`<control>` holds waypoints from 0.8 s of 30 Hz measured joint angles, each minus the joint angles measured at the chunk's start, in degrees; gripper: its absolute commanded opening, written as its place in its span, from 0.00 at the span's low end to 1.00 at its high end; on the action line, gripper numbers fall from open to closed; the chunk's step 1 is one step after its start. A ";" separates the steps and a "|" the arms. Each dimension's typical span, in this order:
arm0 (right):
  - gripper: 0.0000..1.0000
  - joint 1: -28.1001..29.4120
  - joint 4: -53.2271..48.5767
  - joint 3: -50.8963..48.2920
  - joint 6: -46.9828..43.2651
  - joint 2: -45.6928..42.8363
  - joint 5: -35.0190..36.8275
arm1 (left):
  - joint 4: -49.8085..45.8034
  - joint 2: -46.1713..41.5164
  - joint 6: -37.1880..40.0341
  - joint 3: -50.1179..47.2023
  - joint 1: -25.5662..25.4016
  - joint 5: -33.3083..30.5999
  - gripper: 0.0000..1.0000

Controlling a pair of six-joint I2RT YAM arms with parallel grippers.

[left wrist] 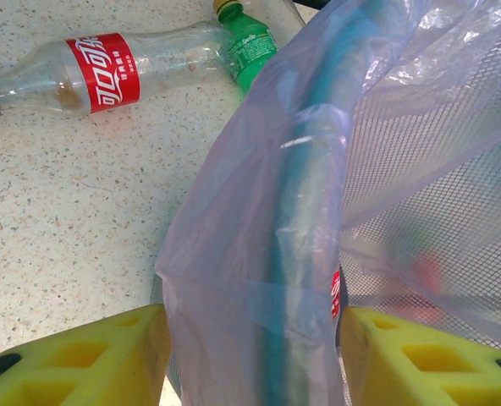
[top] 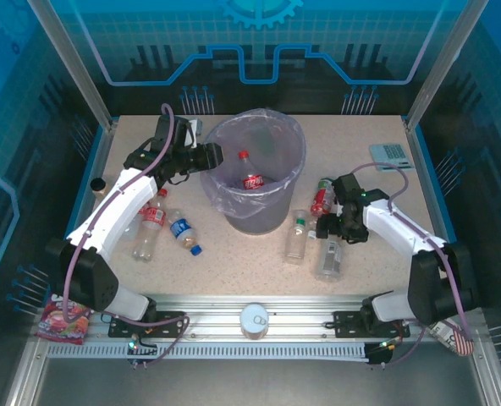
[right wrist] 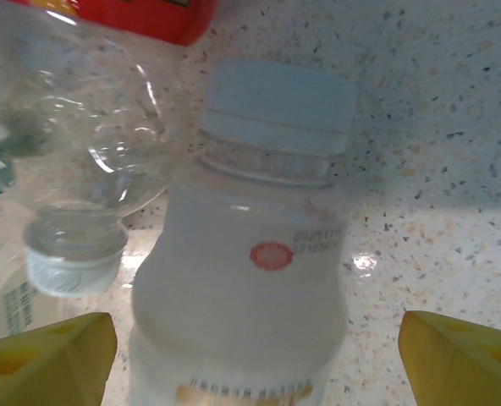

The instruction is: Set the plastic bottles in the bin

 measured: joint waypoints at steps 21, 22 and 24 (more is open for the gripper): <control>0.74 -1.99 7.30 -4.52 1.31 4.35 -0.28 | -0.09 -0.22 1.09 0.00 -0.11 -1.07 0.56; 0.74 -2.29 7.54 -5.11 1.31 4.33 -0.44 | -0.09 -0.22 1.16 0.00 -0.11 -1.11 0.56; 0.73 -2.84 7.54 -5.88 1.29 4.31 -0.85 | -0.09 -0.24 1.29 0.00 -0.11 -1.31 0.56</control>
